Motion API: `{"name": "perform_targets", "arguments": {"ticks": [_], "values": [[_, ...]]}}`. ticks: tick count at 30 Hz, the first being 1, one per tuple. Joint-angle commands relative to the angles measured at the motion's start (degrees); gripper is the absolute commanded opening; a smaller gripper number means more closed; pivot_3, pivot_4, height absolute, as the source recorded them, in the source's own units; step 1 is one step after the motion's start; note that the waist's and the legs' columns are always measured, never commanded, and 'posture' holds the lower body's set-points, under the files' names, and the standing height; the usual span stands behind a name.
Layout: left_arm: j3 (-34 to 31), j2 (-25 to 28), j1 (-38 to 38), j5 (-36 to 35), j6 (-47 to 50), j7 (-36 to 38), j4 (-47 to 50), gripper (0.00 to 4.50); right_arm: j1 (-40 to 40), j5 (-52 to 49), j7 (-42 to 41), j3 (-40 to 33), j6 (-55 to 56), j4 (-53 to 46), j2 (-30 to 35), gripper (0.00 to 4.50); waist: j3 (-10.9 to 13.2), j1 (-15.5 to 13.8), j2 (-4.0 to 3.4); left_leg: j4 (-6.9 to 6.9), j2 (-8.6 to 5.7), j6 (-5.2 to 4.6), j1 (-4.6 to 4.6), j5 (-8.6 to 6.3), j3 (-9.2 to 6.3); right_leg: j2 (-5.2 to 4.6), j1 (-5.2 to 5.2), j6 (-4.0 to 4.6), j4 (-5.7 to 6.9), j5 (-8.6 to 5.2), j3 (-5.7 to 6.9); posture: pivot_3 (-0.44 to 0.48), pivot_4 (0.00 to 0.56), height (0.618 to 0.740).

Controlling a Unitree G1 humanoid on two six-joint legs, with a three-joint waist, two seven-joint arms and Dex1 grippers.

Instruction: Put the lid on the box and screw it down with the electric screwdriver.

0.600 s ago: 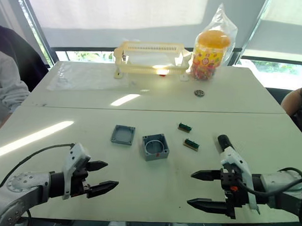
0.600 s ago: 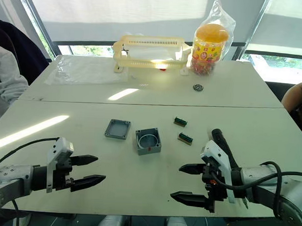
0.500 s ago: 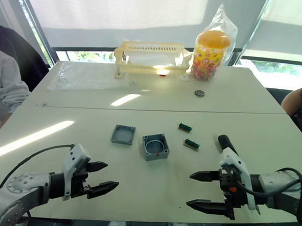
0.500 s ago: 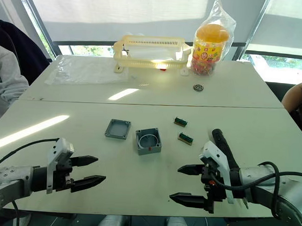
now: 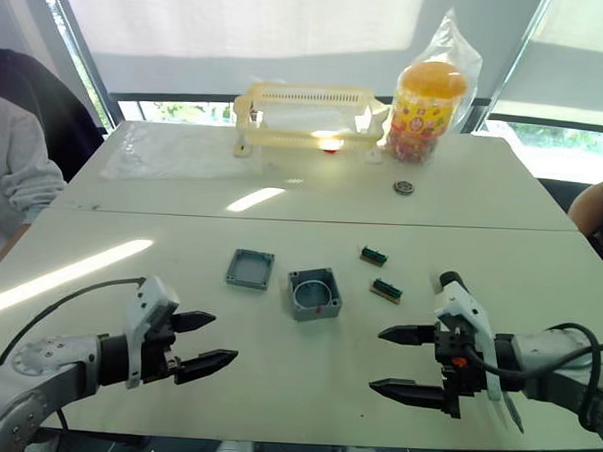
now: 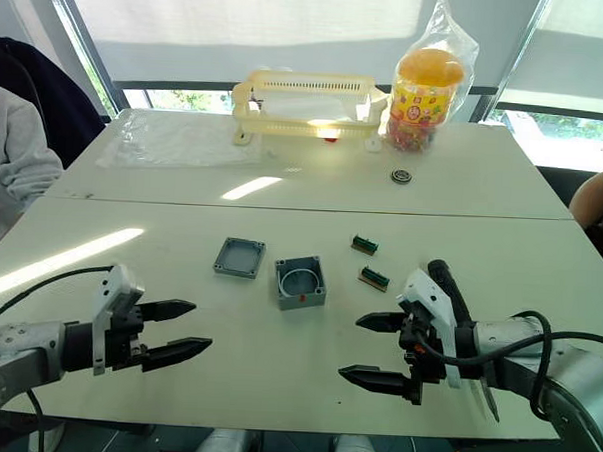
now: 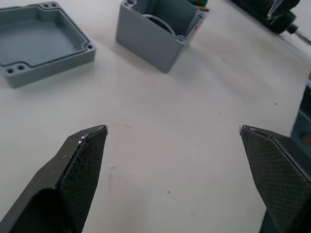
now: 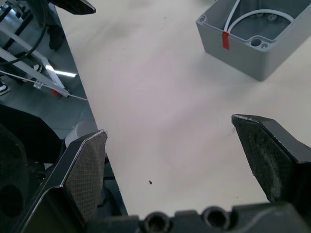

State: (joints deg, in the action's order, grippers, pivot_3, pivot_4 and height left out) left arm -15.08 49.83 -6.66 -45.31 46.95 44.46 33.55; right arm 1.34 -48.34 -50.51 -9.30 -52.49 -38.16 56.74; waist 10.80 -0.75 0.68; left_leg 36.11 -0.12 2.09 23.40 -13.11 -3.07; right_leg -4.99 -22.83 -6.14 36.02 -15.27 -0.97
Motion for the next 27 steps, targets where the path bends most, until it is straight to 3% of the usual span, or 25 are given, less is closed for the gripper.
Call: {"name": "perform_targets", "arguments": {"ticks": [1, 5, 9, 11, 14, 21, 27], "values": [[2.2, 5.2, 6.4, 3.4, 3.1, -1.0, -2.3, 4.47, 3.7, -1.6, 3.2, -1.5, -3.1, 0.3, 0.6, 4.50, 0.0, 0.0, 0.02, 0.01, 0.00, 0.00, 0.00, 0.00, 0.00, 0.00, 0.00, 0.01, 0.01, 0.00, 0.00, 0.000, 0.150, 0.740], [11.3, 12.8, 25.9, 3.1, 10.2, 5.5, -7.9, 4.47, 8.9, -13.8, 6.3, -6.2, -11.8, 0.9, 1.7, 4.50, 0.1, -0.1, 0.08, 0.02, -0.02, 0.00, 0.10, 0.00, -0.05, 0.04, -0.09, 0.03, 0.01, 0.02, 0.04, 0.000, 0.150, 0.740], [25.1, 12.4, 44.8, 9.5, 10.9, 13.2, -14.7, 4.47, 12.2, -18.9, 9.5, -5.5, -14.9, -0.1, 1.8, 4.50, 0.1, 0.2, 0.11, -0.03, -0.07, -0.01, 0.16, 0.00, -0.01, 0.04, -0.04, 0.00, -0.11, 0.03, 0.02, 0.000, 0.150, 0.740], [34.1, 9.8, 53.6, 14.6, 9.8, 18.1, -17.9, 4.47, 11.9, -18.2, 10.8, -4.8, -14.3, -1.1, 1.2, 4.50, 0.1, 0.4, 0.12, -0.07, -0.08, -0.06, 0.16, -0.03, 0.05, 0.05, -0.08, -0.04, -0.10, 0.03, -0.02, 0.000, 0.150, 0.740], [44.5, 0.5, 64.7, 20.6, 9.8, 21.0, -26.4, 4.47, 10.0, -16.0, 13.7, -3.6, -12.6, -2.5, -0.7, 4.50, 0.1, -0.1, 0.17, -0.03, -0.07, -0.07, 0.20, -0.02, -0.03, 0.17, -0.15, -0.09, 0.00, -0.01, -0.01, 0.000, 0.150, 0.740], [51.9, -12.5, 71.0, 26.3, 9.8, 22.8, -33.8, 4.47, 5.6, -11.8, 19.4, -2.3, -9.4, -5.1, -3.9, 4.50, 0.2, 1.3, 0.25, -0.01, -0.04, -0.09, 0.24, -0.02, -0.13, 0.23, -0.21, -0.39, 0.14, 0.08, -0.05, 0.000, 0.150, 0.740], [54.7, -17.9, 70.9, 30.8, 8.5, 22.5, -36.4, 4.47, 3.3, -10.2, 23.0, -2.1, -7.8, -6.5, -6.4, 4.50, 0.2, 1.5, 0.22, -0.04, 0.01, -0.10, 0.23, -0.02, -0.21, 0.31, -0.30, -0.41, 0.27, 0.08, -0.02, 0.000, 0.150, 0.740]]}}
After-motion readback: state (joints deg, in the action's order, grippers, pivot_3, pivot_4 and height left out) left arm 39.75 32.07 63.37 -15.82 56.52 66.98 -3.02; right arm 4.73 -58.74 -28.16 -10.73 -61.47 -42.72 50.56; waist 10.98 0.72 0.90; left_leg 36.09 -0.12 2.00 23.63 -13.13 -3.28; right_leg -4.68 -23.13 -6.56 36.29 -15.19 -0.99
